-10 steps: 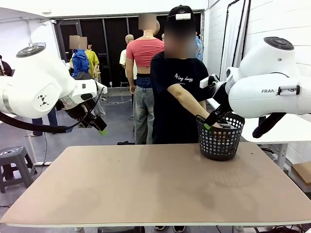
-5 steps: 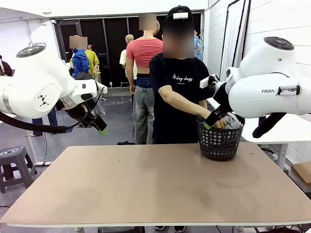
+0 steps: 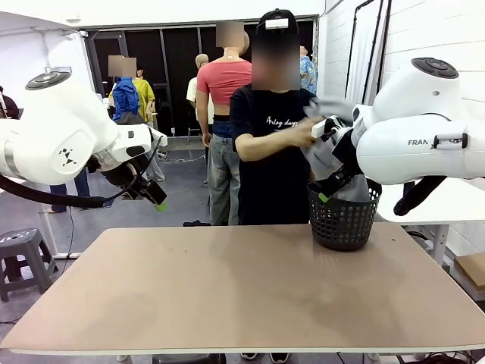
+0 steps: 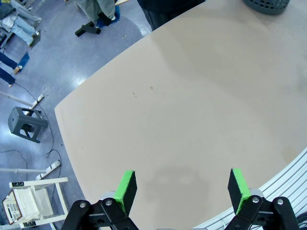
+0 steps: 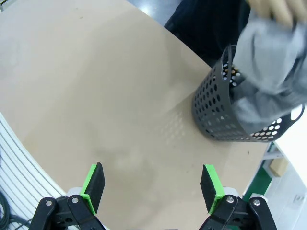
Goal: Fold the training pants.
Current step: Grab both ends of the Training pants handed by a person.
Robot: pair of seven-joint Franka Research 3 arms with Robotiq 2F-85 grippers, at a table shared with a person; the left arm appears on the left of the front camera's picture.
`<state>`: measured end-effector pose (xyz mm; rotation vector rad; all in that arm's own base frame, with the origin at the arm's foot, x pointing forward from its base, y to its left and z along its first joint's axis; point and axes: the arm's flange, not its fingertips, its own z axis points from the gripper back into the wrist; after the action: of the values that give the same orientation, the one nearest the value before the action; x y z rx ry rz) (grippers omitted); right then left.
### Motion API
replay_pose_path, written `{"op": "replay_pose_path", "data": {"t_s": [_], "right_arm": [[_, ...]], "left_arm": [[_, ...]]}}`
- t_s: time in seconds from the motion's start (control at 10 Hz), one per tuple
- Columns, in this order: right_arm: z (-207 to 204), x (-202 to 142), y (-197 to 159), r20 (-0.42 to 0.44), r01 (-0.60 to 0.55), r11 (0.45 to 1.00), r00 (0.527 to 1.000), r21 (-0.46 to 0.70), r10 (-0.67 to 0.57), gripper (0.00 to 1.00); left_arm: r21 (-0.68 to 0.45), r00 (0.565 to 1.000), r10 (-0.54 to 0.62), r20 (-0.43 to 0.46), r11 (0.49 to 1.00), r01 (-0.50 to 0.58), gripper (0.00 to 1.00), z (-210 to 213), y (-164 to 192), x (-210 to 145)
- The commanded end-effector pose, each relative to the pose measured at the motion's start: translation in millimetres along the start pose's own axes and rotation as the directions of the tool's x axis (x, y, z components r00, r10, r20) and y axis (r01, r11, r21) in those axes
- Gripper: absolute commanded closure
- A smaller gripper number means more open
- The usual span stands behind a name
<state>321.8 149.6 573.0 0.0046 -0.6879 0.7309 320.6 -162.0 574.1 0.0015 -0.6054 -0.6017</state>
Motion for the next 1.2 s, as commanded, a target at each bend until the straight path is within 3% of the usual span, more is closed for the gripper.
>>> {"op": "replay_pose_path", "data": {"t_s": [0.0, 1.1], "right_arm": [[0.3, 0.1, 0.1, 0.004, 0.000, 1.000, 1.000, 0.010, 0.000, 0.00], [0.3, 0.1, 0.1, 0.004, 0.000, 1.000, 1.000, 0.010, 0.000, 0.00]], "left_arm": [[-0.004, 1.000, 0.001, 0.001, 1.000, -0.001, 0.00, 0.1, 0.2, 0.6], [-0.004, 1.000, 0.001, 0.001, 1.000, -0.001, 0.00, 0.1, 0.2, 0.6]]}}
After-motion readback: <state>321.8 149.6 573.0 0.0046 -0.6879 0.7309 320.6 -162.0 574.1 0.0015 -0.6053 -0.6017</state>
